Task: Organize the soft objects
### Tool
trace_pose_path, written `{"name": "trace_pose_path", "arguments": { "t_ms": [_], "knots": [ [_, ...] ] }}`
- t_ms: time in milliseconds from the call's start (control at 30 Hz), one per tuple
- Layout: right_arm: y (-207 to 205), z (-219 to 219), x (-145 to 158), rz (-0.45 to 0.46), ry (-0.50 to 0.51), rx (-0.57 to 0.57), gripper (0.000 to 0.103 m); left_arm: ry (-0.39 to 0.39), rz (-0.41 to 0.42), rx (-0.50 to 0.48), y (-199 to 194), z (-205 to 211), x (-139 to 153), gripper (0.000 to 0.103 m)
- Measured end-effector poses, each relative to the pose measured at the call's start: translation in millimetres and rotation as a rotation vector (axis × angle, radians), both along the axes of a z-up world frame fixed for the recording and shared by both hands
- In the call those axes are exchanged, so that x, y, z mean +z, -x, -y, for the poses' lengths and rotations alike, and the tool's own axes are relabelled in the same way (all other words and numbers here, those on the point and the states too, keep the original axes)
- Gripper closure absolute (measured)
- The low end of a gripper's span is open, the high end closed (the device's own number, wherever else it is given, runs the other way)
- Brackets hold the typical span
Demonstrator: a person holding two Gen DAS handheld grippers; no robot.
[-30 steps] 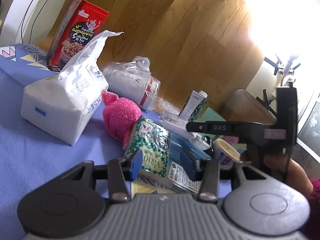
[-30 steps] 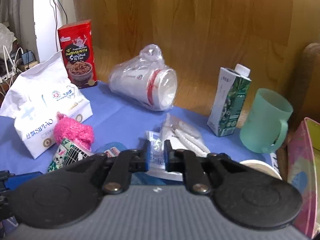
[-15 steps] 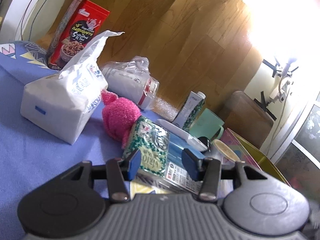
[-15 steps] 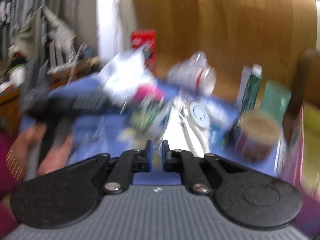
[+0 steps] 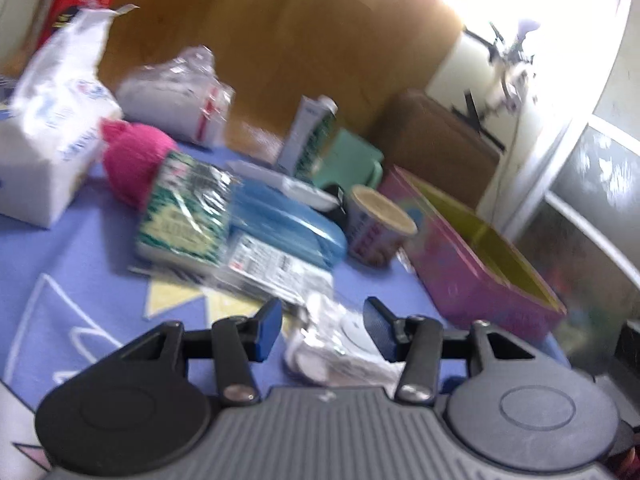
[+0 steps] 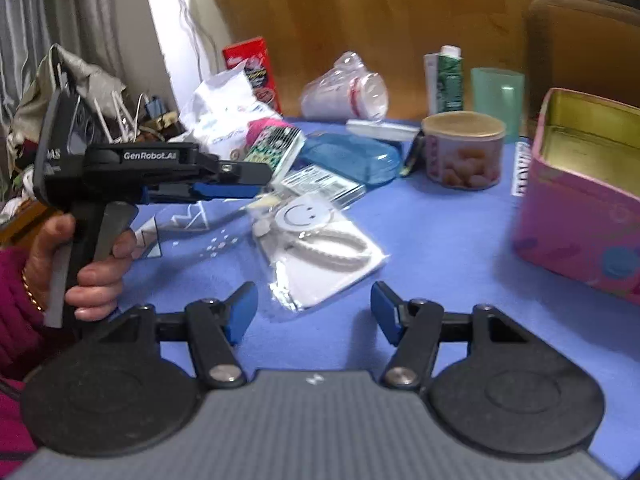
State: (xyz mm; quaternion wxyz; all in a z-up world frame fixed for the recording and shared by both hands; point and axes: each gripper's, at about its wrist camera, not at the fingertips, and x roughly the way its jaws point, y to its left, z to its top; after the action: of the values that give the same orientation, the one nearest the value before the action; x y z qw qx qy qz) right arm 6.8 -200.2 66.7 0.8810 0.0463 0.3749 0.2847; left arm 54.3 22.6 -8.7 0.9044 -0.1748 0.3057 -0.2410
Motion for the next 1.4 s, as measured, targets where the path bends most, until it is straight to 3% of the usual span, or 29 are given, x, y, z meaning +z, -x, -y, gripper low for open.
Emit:
{"name": "trace_pose_path", "arguments": {
  "t_ms": [200, 267, 333, 433, 567, 733, 933, 1067, 1133, 1200, 1400],
  "knots": [
    [0.6, -15.5, -9.3, 0.071, 0.118, -0.01, 0.039, -0.074, -0.031, -0.027, 4.6, 24.5, -4.7, 0.058],
    [2.1, -12.7, -11.3, 0.096, 0.132, -0.033, 0.051, -0.062, -0.047, -0.034, 5.6, 25.7, -2.2, 0.058],
    [0.5, -3.1, -10.5, 0.097, 0.1, -0.073, 0.054, -0.051, -0.046, -0.043, 7.1, 30.0, 1.8, 0.058],
    [6.0, 7.3, -2.5, 0.142, 0.057, -0.125, 0.055, -0.057, 0.007, -0.057, 9.9, 43.2, 15.8, 0.058],
    [16.9, 23.3, 16.8, 0.272, 0.077, -0.199, 0.055, -0.034, 0.085, -0.11, 1.0, 69.9, 44.0, 0.058],
    [18.6, 67.4, 33.5, 0.357, 0.082, -0.348, 0.055, -0.07, 0.184, -0.221, -21.3, 133.4, 71.9, 0.058],
    [8.7, 118.2, 32.3, 0.338, 0.096, -0.51, 0.054, -0.105, 0.193, -0.292, -52.5, 204.5, 73.5, 0.057],
    [-20.0, 134.8, 25.6, 0.31, 0.123, -0.581, 0.053, -0.188, 0.239, -0.232, -72.9, 235.0, 69.7, 0.049],
    [-42.4, 131.6, 17.1, 0.305, 0.216, -0.645, 0.052, -0.207, 0.225, -0.213, -77.6, 236.2, 68.5, 0.049],
    [-61.0, 134.9, 8.2, 0.274, 0.265, -0.694, 0.052, -0.173, 0.206, -0.21, -74.8, 227.1, 68.5, 0.049],
    [-53.0, 150.3, 6.5, 0.274, 0.19, -0.744, 0.052, -0.16, 0.243, -0.225, -45.5, 191.8, 65.2, 0.049]
  ]
}}
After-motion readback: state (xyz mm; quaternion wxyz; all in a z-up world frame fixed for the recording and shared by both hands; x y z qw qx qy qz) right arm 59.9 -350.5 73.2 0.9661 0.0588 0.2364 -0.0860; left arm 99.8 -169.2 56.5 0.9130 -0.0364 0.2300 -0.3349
